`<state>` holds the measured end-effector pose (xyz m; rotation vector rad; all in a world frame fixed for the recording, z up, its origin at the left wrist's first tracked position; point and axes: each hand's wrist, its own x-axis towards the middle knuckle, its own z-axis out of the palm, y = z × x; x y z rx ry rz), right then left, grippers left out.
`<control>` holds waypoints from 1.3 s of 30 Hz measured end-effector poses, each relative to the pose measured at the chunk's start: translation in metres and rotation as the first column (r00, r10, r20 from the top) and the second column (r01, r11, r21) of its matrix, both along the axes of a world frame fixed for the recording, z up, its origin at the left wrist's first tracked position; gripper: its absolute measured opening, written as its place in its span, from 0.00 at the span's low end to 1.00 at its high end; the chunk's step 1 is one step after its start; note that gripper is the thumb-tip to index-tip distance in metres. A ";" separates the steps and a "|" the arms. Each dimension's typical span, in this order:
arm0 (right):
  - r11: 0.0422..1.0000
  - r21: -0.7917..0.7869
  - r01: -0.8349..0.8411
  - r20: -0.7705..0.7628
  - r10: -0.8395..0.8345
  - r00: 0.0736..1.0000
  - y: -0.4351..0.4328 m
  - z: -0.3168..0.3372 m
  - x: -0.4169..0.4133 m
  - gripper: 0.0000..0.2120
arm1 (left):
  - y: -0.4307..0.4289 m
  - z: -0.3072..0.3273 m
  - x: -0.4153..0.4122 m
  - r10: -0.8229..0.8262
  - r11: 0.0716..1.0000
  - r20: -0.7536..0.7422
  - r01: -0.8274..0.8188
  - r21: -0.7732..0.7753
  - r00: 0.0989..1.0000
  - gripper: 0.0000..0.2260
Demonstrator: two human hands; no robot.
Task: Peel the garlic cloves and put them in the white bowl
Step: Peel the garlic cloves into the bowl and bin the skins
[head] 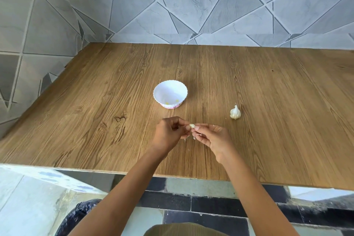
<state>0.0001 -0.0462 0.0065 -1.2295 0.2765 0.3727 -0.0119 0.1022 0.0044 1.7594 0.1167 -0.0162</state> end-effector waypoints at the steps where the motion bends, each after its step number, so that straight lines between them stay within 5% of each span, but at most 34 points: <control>1: 1.000 0.002 0.013 -0.007 -0.013 1.000 0.001 0.000 0.000 0.04 | 0.000 -0.001 0.001 0.003 1.000 0.007 -0.003 0.020 1.000 0.01; 7: 0.992 -0.079 0.101 0.015 -0.101 0.995 0.007 0.000 -0.001 0.09 | -0.009 -0.003 -0.001 0.020 0.992 0.056 -0.027 0.124 0.998 0.03; 14: 0.981 -0.191 0.035 0.146 -0.007 0.989 0.001 0.001 -0.001 0.05 | -0.007 0.008 -0.002 -0.072 0.927 -0.305 -0.050 -0.372 0.950 0.03; 18: 0.947 -0.320 0.008 0.245 0.074 0.967 -0.002 -0.005 -0.001 0.07 | -0.005 0.014 0.003 -0.106 0.854 -0.455 -0.153 -0.497 0.884 0.03; 26: 0.727 -0.675 0.125 0.477 0.301 0.826 -0.011 -0.022 0.003 0.04 | 0.001 0.010 0.005 -0.040 0.931 -0.389 -0.107 -0.349 0.920 0.06; 32: 0.944 -0.327 -0.053 0.285 0.151 0.947 -0.007 -0.007 0.001 0.03 | -0.003 0.011 0.002 0.012 0.990 -0.211 -0.042 -0.137 0.977 0.03; 39: 0.944 -0.301 -0.134 0.296 0.227 0.928 -0.015 -0.002 0.006 0.04 | -0.003 0.015 0.002 -0.005 1.000 -0.105 0.007 0.012 0.994 0.02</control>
